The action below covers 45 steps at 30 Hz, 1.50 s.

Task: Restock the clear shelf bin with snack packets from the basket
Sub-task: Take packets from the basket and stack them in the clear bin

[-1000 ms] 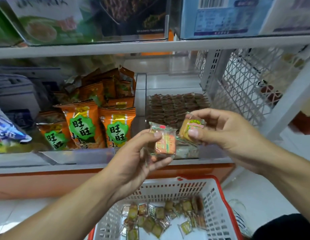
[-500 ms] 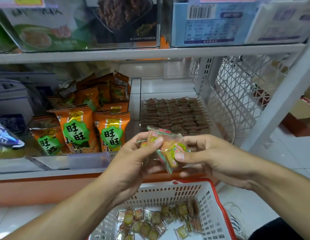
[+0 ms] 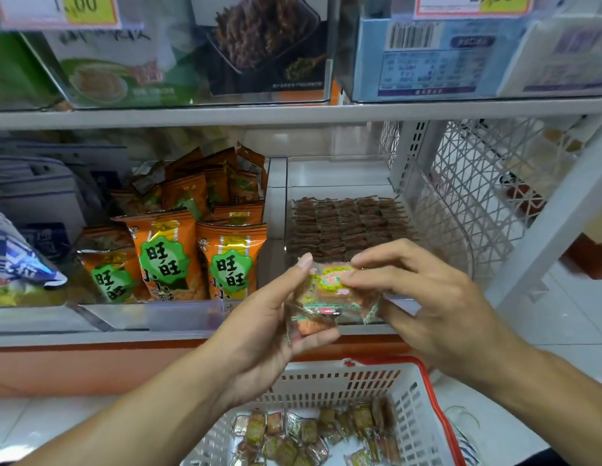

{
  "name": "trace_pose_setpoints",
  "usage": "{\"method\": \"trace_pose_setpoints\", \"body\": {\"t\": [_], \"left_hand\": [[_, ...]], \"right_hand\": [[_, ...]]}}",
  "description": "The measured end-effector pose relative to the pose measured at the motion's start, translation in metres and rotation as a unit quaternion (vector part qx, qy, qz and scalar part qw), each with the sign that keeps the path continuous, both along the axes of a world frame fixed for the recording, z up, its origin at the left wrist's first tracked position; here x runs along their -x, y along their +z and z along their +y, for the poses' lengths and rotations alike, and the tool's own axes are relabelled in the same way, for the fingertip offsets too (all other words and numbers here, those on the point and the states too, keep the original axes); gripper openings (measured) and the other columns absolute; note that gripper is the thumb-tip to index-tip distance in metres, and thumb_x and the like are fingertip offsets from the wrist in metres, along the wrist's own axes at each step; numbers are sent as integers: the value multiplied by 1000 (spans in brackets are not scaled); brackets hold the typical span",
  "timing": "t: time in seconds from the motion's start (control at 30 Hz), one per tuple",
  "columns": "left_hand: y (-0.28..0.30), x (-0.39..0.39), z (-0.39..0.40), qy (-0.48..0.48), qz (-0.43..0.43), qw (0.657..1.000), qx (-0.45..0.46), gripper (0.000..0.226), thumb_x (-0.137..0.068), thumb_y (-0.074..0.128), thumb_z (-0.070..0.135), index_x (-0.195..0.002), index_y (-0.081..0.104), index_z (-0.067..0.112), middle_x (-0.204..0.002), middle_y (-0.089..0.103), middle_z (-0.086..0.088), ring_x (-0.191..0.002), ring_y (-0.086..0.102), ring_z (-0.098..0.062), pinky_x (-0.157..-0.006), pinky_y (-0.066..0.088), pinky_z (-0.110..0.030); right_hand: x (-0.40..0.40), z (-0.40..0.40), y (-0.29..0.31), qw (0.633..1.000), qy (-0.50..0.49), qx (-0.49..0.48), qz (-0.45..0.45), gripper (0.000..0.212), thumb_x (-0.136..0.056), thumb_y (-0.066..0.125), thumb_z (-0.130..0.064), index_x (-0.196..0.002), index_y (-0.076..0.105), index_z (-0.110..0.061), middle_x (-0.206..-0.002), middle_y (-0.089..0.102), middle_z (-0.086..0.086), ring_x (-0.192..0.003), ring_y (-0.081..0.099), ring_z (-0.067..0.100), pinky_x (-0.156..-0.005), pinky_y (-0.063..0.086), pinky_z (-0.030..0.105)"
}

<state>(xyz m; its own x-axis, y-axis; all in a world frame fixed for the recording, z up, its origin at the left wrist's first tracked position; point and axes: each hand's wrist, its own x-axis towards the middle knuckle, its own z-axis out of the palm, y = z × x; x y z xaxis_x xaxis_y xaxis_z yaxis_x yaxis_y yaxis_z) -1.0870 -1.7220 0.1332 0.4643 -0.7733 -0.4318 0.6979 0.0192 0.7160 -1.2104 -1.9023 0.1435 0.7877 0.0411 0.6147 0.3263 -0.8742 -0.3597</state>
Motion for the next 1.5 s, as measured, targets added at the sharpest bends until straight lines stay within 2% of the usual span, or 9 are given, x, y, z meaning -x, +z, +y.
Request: {"method": "trace_pose_setpoints", "body": {"t": [0.17, 0.27, 0.4, 0.47, 0.53, 0.73, 1.13, 1.37, 1.5], "left_hand": [[-2, -1, 1, 9, 18, 1000, 7, 50, -61, 88, 18, -109, 76, 11, -113, 76, -19, -91, 78, -26, -60, 62, -29], [0, -4, 1, 37, 42, 998, 18, 58, -56, 88, 12, -112, 73, 6, -108, 76, -22, -84, 78, -27, -55, 62, -28], [2, -6, 3, 71, 16, 997, 29, 63, -53, 88, 10, -112, 68, 7, -100, 77, -18, -77, 77, -23, -56, 61, -27], [1, -4, 3, 68, -22, 997, 18, 62, -55, 87, 11, -114, 65, 8, -102, 77, -15, -77, 77, -22, -59, 61, -27], [0, -1, 2, 47, -53, 997, 11, 63, -57, 86, 12, -116, 64, 8, -103, 78, -15, -79, 77, -23, -61, 61, -27], [-2, -1, 4, 17, -53, 998, 27, 34, -59, 87, 18, -92, 78, 16, -104, 77, -18, -82, 78, -24, -61, 62, -29], [-2, 2, 3, -20, -93, 995, -2, 41, -64, 86, 27, -101, 72, 16, -104, 77, -19, -82, 77, -25, -59, 64, -29], [-6, 1, 2, -3, -76, 997, 8, 41, -82, 72, 27, -111, 63, -1, -121, 69, -28, -100, 73, -36, -71, 64, -39], [-6, 0, 0, 35, -97, 994, 30, 11, -81, 72, 28, -74, 71, 20, -89, 75, -11, -73, 74, -20, -78, 65, -46]], "right_hand": [[-3, -3, 5, 997, 11, 81, 14, 37, -89, 66, -4, -125, 71, -13, -132, 66, 3, -112, 69, 18, -92, 58, 37], [-2, -11, 10, 998, 3, 67, 21, 35, -89, 69, 0, -121, 73, -15, -126, 70, 0, -111, 69, 13, -96, 56, 31], [6, -21, 21, 971, -31, -198, 134, 33, -83, 78, -24, -114, 71, -34, -106, 76, -11, -101, 71, 6, -88, 55, 24], [5, -18, 22, 894, 25, -402, 195, 36, -81, 78, -23, -114, 64, -25, -104, 76, 6, -89, 72, 17, -75, 60, 30], [3, -12, 16, 838, 68, -492, 227, 40, -80, 78, -20, -116, 62, -16, -100, 74, 16, -77, 69, 23, -64, 59, 32], [-3, 1, 9, 825, 37, -510, 239, 36, -81, 75, -20, -117, 73, -20, -100, 74, 6, -72, 62, 21, -64, 57, 30], [-3, 3, 12, 802, 20, -501, 325, 49, -78, 74, -22, -127, 68, -20, -94, 75, 0, -71, 61, 5, -67, 56, 24], [-1, 5, 14, 712, 29, -601, 364, 60, -76, 71, 1, -133, 60, -14, -118, 74, 9, -95, 72, 23, -70, 61, 26], [1, -2, 21, 671, 55, -647, 358, 44, -73, 69, 11, -115, 69, -2, -113, 73, 22, -94, 73, 30, -76, 62, 33]]}}
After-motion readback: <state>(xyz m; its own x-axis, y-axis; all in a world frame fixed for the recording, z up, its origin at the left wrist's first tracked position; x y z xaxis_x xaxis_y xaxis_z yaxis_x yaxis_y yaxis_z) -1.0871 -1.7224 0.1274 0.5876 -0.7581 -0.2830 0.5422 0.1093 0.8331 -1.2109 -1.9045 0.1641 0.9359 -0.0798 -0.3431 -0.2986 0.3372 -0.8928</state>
